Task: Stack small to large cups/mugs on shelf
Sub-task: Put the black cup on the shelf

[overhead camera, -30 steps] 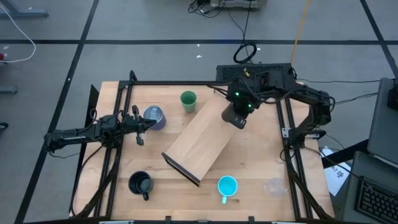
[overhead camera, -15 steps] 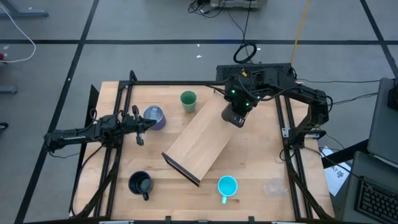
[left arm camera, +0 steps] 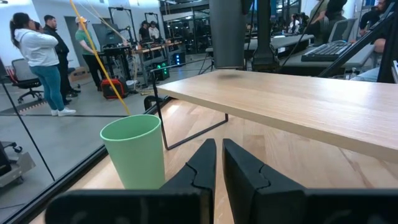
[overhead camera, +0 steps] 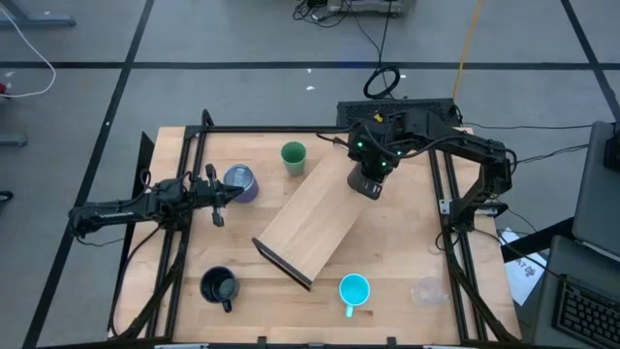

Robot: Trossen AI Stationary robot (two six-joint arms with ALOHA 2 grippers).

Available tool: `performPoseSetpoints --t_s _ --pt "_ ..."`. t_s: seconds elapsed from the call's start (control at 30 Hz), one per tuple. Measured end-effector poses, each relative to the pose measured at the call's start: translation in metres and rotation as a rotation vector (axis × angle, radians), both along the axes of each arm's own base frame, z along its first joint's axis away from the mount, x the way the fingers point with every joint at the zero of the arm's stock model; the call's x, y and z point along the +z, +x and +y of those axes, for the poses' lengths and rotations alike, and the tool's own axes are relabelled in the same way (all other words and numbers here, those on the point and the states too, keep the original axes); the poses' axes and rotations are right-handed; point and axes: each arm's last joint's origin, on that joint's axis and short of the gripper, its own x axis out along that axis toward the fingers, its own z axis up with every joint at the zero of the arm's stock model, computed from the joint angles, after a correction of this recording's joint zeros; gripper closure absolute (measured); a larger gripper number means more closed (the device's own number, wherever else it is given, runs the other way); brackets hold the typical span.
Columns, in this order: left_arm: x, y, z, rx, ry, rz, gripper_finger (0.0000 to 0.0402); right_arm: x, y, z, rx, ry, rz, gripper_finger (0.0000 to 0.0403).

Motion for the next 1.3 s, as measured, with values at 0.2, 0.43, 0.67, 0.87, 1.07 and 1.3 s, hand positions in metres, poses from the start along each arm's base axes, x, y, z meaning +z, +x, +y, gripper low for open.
performPoseSetpoints --t_s 0.2,0.43,0.67,0.87,1.07,1.3 --pt "0.000 0.000 0.000 0.000 0.000 0.000 0.0371 0.000 0.000 0.000 0.020 -0.006 0.000 0.0396" --pt "0.000 0.000 0.000 0.000 -0.001 -0.001 0.0371 -0.007 0.000 0.000 0.047 -0.016 0.028 0.0386" --pt "0.000 0.000 0.000 0.000 0.001 0.000 0.0371 -0.010 0.001 -0.001 0.045 -0.037 0.044 0.0337" --pt "0.000 0.000 0.000 0.000 0.002 0.000 0.0371 -0.010 0.001 -0.001 0.045 -0.037 0.044 0.0288" --pt "0.000 0.000 0.000 0.000 0.002 0.000 0.0371 -0.005 -0.004 0.000 0.037 -0.042 0.028 0.0241" --pt "0.000 0.000 0.000 0.000 -0.008 -0.003 0.0370 0.016 -0.029 0.003 -0.004 -0.096 -0.045 0.0191"
